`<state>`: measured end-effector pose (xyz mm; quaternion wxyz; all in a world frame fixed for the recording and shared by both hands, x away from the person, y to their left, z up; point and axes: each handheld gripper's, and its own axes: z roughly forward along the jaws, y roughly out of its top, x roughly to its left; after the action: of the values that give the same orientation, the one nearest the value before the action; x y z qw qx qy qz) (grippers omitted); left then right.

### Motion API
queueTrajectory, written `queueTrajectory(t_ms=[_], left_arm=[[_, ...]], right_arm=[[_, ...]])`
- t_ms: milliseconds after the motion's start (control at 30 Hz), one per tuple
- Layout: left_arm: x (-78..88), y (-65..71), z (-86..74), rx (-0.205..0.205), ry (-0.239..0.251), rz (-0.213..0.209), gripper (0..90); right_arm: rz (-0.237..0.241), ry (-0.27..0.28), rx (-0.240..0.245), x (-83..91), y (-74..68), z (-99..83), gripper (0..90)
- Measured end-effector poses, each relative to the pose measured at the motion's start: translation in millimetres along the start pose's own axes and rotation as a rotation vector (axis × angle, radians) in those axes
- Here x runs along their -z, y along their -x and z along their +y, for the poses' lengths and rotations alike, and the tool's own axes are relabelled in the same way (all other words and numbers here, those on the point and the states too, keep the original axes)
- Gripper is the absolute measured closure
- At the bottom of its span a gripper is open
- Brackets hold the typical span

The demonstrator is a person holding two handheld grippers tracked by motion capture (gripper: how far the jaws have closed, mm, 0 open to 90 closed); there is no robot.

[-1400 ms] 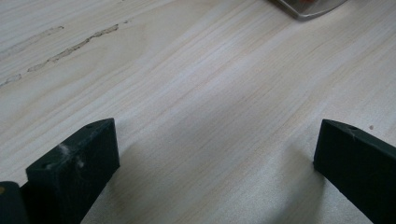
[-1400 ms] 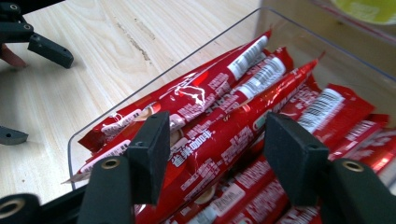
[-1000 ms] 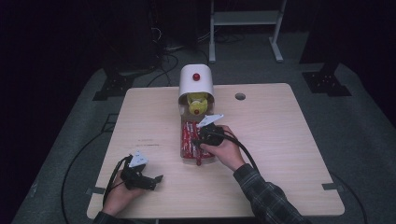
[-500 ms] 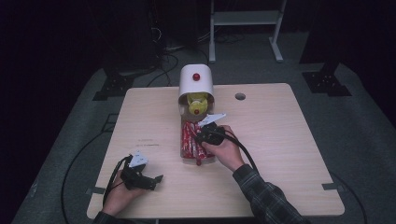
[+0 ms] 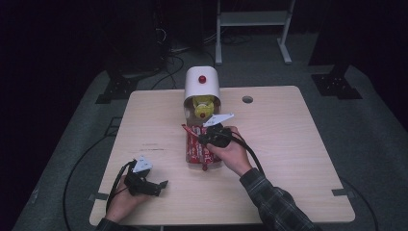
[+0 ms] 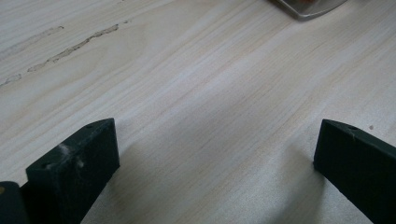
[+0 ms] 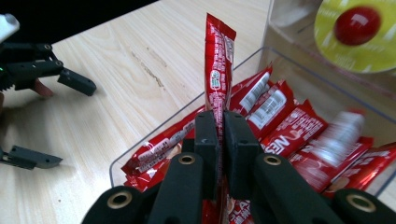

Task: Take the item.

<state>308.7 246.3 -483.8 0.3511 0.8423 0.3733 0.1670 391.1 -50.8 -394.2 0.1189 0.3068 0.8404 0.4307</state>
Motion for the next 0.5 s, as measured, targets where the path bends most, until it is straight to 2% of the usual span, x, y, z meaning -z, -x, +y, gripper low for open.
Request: queueTrajectory(t_ms=[167, 500], left_arm=[[0.0, 0.0, 0.0, 0.0, 0.0, 0.0, 0.0], [0.0, 0.0, 0.0, 0.0, 0.0, 0.0, 0.0]], right_arm=[[-0.012, 0.005, 0.006, 8.8, 1.8, 2.1, 84.2], [-0.036, 0.0, -0.001, 28.2, 14.7, -5.6, 84.3]])
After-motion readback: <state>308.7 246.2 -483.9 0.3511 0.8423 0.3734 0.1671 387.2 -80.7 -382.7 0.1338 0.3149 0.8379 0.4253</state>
